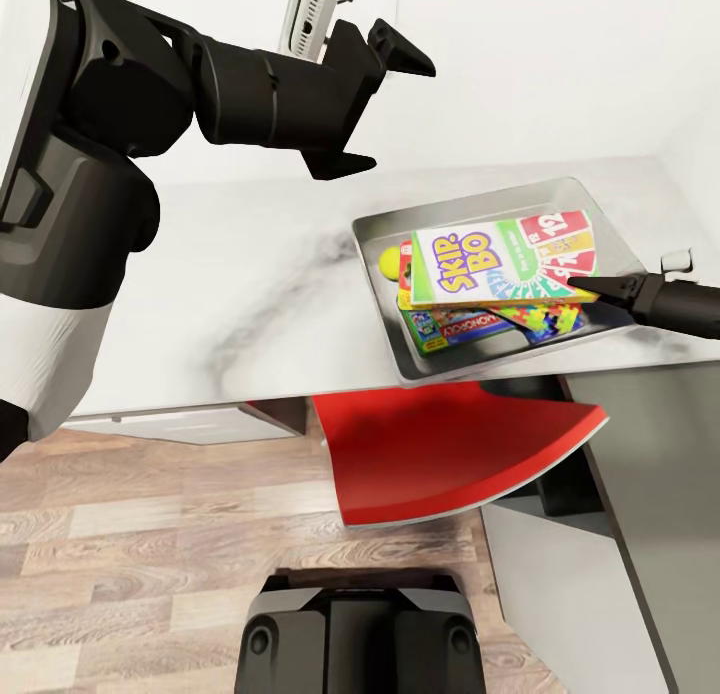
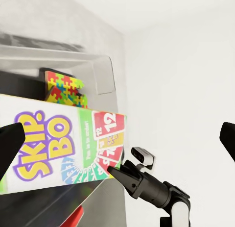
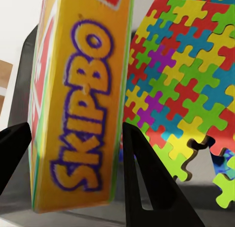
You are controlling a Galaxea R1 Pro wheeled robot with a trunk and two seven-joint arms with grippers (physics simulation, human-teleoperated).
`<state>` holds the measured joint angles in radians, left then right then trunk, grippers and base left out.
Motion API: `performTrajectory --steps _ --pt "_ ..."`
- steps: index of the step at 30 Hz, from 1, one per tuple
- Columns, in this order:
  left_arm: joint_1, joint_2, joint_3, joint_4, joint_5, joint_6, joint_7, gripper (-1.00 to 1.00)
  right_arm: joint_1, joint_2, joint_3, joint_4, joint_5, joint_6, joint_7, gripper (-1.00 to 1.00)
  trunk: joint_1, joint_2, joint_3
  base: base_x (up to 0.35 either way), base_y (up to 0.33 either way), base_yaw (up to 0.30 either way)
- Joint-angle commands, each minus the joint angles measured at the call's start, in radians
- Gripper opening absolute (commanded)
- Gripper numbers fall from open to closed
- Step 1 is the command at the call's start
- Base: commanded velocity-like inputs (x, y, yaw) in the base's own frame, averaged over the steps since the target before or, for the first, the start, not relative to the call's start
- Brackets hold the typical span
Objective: Put all the toys in the child's room - the three board games (two on the bed and one on the table), the two jigsaw puzzles on the table, and the tennis ball on the table - inside the toy box on the table in the child's room.
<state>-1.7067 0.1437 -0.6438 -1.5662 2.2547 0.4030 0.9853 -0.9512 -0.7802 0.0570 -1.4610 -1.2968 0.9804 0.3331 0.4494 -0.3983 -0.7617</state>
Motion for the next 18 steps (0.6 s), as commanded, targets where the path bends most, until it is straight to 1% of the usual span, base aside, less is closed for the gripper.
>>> performTrajectory --steps 1,14,18 --pt "-0.001 0.001 0.0 0.0 0.003 0.003 0.004 1.0 -0.001 -0.001 0.001 0.001 0.007 0.001 0.009 -1.0 0.001 -0.002 -0.002 0.0 0.0 0.0" --pt "-0.001 0.001 0.0 0.0 0.003 0.003 0.004 1.0 -0.001 -0.001 0.001 0.001 0.007 0.001 0.008 -1.0 0.001 -0.002 -0.003 0.0 0.0 0.0" --pt "-0.001 0.001 0.0 0.0 0.003 0.003 0.004 1.0 -0.001 -0.001 0.001 0.001 0.008 0.001 -0.003 -1.0 0.001 -0.002 -0.003 0.0 0.0 0.0"
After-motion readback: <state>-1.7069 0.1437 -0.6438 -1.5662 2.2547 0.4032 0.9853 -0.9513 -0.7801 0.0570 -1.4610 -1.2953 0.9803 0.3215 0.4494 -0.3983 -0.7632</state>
